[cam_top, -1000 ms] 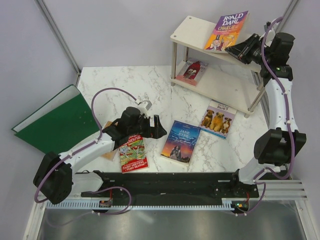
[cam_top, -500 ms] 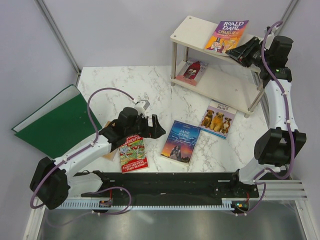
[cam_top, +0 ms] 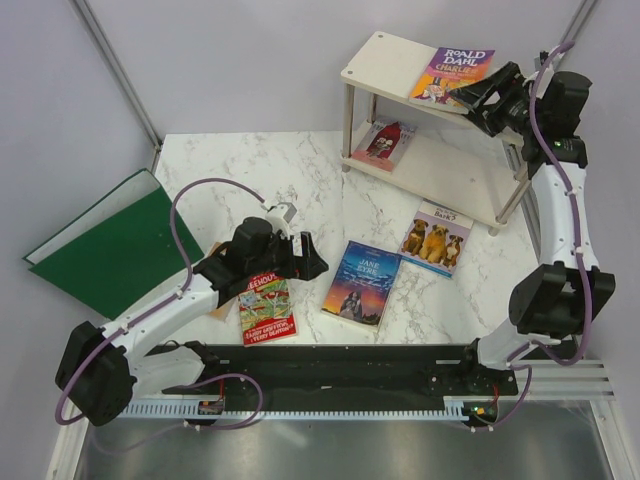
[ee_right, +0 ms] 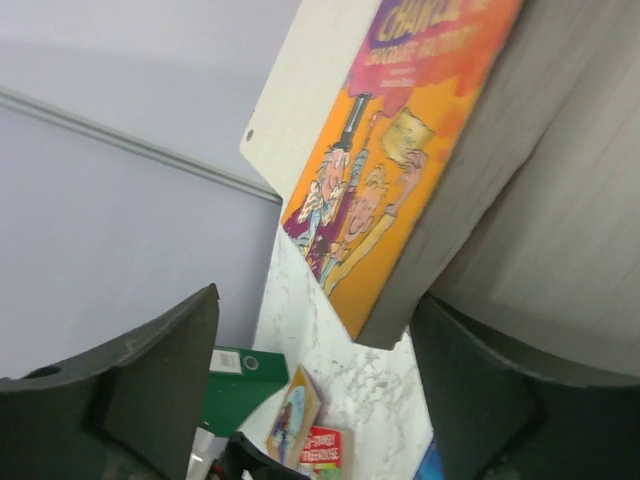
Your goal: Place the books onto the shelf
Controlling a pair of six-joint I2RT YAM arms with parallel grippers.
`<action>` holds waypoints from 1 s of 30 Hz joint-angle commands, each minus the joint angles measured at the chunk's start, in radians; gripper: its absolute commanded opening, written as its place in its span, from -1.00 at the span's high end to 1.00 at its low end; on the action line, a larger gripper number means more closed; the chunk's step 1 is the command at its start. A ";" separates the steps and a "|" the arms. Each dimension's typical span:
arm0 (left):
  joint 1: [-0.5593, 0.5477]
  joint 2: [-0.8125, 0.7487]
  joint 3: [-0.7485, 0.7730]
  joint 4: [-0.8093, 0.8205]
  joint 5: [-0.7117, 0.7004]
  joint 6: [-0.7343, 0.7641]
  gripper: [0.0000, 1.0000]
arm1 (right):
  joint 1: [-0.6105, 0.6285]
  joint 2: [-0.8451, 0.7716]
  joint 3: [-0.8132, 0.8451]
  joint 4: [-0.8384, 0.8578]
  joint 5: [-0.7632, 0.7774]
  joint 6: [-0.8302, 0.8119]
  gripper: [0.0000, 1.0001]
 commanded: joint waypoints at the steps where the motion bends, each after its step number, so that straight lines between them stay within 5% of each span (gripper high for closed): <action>1: -0.006 -0.026 -0.002 -0.007 -0.012 0.038 -0.97 | -0.005 -0.030 -0.022 -0.108 0.024 -0.001 -0.96; 14: -0.006 -0.014 -0.018 -0.007 -0.018 0.037 -0.99 | -0.004 -0.160 -0.201 -0.193 0.000 -0.096 -0.96; 20: -0.006 0.081 -0.021 0.006 -0.019 0.032 -1.00 | 0.022 -0.370 -0.422 -0.249 0.059 -0.234 -0.96; 25: -0.006 0.204 -0.015 0.065 0.028 0.001 -1.00 | 0.160 -0.470 -0.724 -0.251 0.141 -0.273 -0.95; 30: -0.006 0.330 0.030 0.097 0.083 -0.023 -0.99 | 0.271 -0.530 -1.027 -0.136 0.167 -0.226 -0.49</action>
